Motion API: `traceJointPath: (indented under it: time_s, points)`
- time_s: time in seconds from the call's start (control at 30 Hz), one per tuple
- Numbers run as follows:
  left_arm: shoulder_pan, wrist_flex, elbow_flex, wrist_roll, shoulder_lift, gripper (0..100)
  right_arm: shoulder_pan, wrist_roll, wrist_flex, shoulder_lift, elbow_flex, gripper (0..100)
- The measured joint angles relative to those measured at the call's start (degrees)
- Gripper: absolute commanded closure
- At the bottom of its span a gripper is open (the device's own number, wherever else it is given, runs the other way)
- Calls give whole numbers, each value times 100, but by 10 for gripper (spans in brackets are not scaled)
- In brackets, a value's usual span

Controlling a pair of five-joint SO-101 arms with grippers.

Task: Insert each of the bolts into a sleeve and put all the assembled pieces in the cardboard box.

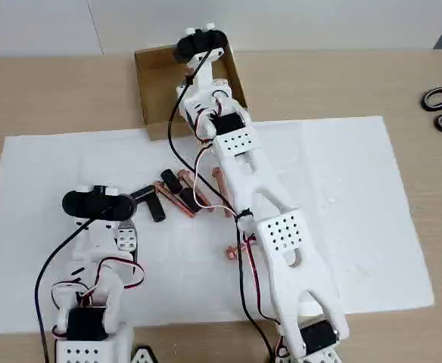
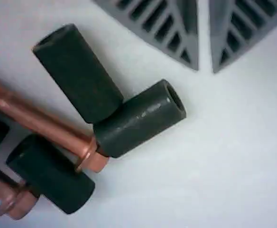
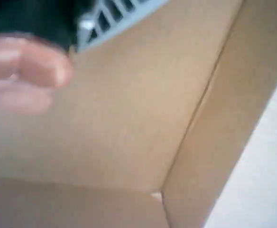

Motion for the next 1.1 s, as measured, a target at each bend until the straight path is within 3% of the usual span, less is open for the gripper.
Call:
traceJointPath:
  time_s: [0.27,0.47,0.8,0.93,1.1]
  points:
    - [0,0,0,0,0,991,0,9,0,0,-211,885]
    - [0,0,0,0,0,991,0,651,316,-18,-308,793]
    - [0,0,0,0,0,991,0,721,589,-18,-510,794]
    - [0,0,0,0,0,991,0,721,1257,-18,-1319,794]
    - [0,0,0,0,0,991,0,721,2840,-26,-2391,794]
